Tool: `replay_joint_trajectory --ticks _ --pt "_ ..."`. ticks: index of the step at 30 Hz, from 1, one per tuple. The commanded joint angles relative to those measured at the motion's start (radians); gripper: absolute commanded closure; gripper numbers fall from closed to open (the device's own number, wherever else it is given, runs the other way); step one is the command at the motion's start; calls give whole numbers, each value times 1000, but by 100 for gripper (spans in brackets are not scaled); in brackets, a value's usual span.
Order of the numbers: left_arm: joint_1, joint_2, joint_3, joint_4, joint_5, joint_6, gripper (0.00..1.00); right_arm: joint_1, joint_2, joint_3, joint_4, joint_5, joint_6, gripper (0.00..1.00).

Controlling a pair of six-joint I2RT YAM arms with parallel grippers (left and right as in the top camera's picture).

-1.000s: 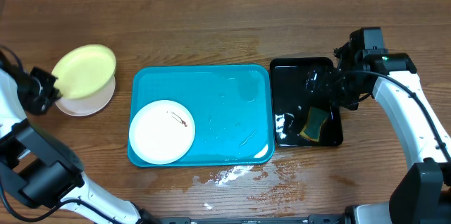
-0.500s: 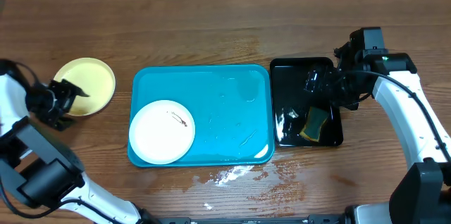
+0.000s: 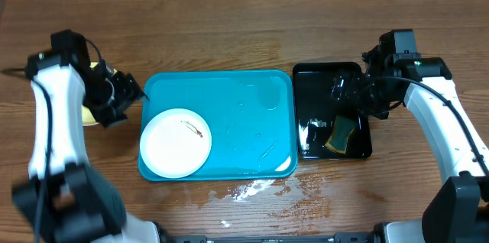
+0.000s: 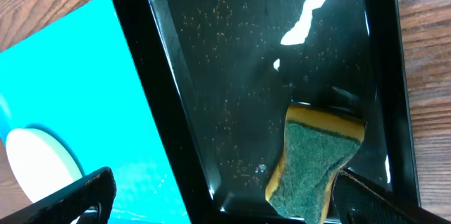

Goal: Clean dirty plates on tray and stack at the side
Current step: 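Release the yellow plate and move the left gripper to the stained white plate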

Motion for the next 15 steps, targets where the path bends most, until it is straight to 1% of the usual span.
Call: replay_joint_trajectory --ticks 1,2,5,6,7,8,10,15 --pt "-85 -219 -219 73 -142 -108 29 2 -8 8 4 5 5 0" --pt "-107 -273 -317 99 -160 -124 29 2 -8 8 4 5 5 0" --pt "-118 -330 -490 142 -193 -127 40 2 -8 8 4 5 5 0" --pt "-117 -332 -534 159 -224 -135 41 2 -8 8 4 5 5 0" --pt "-117 -331 -600 194 -265 -164 49 2 -8 8 4 5 5 0" --pt "-117 -331 -619 210 -267 -172 52 2 -8 8 4 5 5 0" --pt "-115 -331 -654 261 -274 -176 51 2 -8 8 4 5 5 0" --pt "-67 -331 -659 288 -322 -179 52 2 -8 8 4 5 5 0"
